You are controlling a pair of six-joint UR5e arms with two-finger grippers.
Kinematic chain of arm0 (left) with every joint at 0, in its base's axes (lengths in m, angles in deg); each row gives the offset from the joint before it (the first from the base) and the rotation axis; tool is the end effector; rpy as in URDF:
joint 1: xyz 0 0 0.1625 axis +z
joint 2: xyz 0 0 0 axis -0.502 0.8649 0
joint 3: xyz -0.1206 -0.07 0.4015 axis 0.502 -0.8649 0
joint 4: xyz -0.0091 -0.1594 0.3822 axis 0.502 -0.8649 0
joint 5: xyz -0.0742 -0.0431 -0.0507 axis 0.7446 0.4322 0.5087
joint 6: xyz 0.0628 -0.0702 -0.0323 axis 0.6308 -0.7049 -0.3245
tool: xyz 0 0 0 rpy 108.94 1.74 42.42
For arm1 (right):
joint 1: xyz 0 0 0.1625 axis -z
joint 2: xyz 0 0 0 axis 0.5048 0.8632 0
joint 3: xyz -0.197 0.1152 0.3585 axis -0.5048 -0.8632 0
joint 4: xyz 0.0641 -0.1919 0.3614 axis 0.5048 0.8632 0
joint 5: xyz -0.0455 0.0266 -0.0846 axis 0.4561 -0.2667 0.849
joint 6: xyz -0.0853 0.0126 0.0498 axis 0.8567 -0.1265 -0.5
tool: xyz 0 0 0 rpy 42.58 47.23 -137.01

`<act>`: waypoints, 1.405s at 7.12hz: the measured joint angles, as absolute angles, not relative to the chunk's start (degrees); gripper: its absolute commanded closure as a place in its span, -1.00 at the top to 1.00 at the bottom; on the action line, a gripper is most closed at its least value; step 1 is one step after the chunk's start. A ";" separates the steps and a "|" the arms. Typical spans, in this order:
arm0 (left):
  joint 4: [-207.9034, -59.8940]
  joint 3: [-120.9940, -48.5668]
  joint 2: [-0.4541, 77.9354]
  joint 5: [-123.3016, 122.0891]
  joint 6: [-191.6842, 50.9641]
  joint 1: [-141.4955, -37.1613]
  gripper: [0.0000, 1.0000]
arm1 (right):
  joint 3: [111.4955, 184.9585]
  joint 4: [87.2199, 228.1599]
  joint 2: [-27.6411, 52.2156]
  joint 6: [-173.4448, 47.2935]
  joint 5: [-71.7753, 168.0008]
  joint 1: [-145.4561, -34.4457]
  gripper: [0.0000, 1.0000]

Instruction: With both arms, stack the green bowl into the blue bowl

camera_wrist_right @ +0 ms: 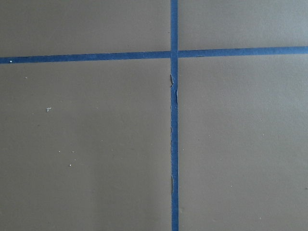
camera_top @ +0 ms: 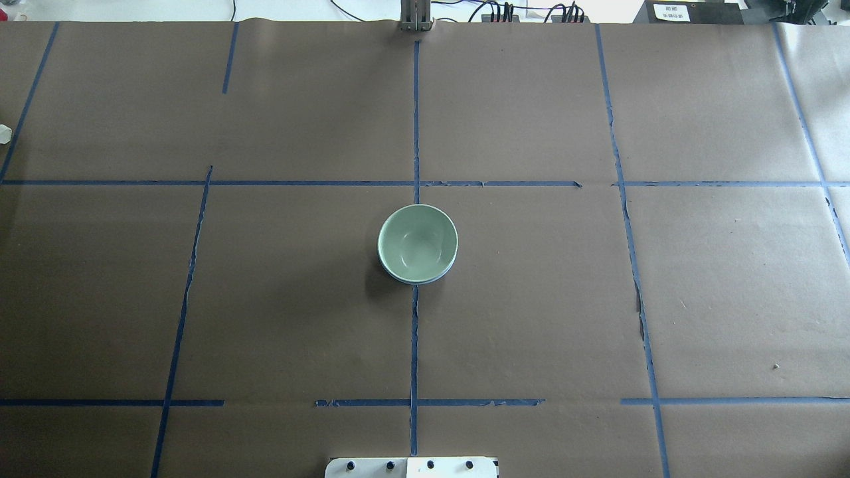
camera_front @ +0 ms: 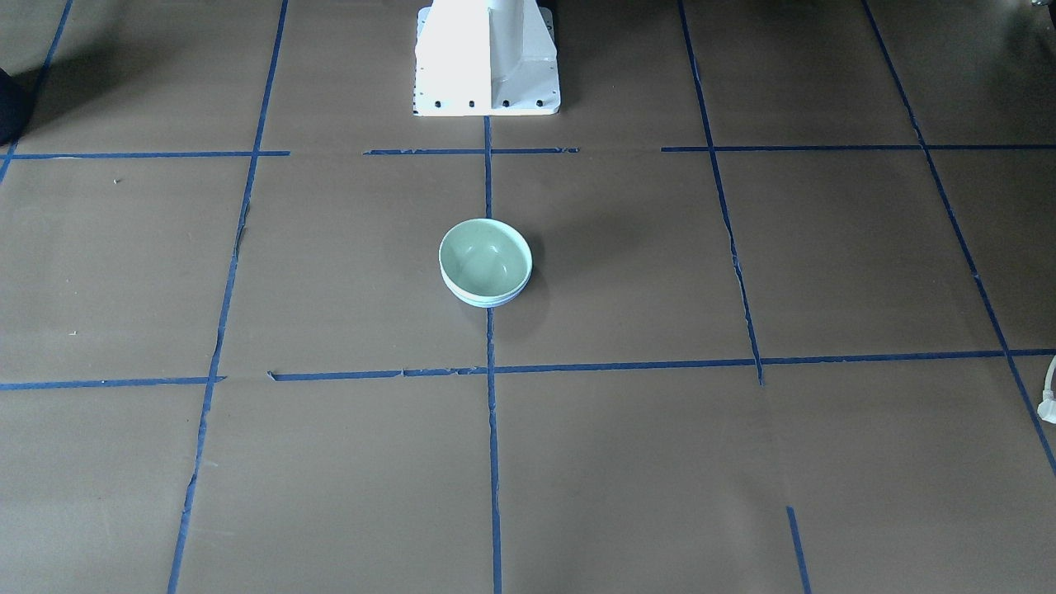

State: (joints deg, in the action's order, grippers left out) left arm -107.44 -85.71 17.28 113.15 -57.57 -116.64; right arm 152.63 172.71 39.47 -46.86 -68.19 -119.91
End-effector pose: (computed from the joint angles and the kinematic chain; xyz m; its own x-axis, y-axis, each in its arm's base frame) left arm -0.0334 -0.4807 0.6573 0.7040 0.0072 -0.7102 -0.0371 0.9990 -0.0267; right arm 0.0546 -0.4388 0.6495 0.6519 0.0194 0.7580 0.0040 0.9996 -0.0290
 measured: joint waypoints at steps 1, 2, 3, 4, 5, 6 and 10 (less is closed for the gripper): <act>-107.11 -84.92 17.24 113.09 -54.23 -117.04 1.00 | 151.93 172.71 39.45 -46.37 -68.64 -120.12 1.00; -106.98 -84.19 17.19 113.03 -51.89 -117.76 1.00 | 151.31 172.70 39.29 -46.00 -68.80 -120.26 1.00; -106.94 -83.97 17.16 112.75 -50.88 -118.80 1.00 | 150.93 172.72 38.98 -45.85 -68.87 -120.40 1.00; -106.90 -84.14 16.81 112.32 -50.50 -120.57 1.00 | 150.76 172.75 38.71 -45.85 -68.92 -120.45 1.00; -106.87 -84.42 16.10 112.11 -50.40 -122.30 1.00 | 150.72 172.76 38.55 -45.78 -68.91 -120.47 1.00; -106.84 -84.61 15.33 112.03 -50.41 -123.12 1.00 | 150.71 172.73 38.50 -45.70 -68.84 -120.49 1.00; -106.83 -84.99 13.65 112.07 -50.75 -123.35 1.00 | 151.10 172.70 38.38 -45.95 -68.87 -120.49 1.00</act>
State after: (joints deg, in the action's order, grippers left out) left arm -106.83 -84.99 13.65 112.07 -50.75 -123.35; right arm 151.10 172.70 38.38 -45.95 -68.87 -120.49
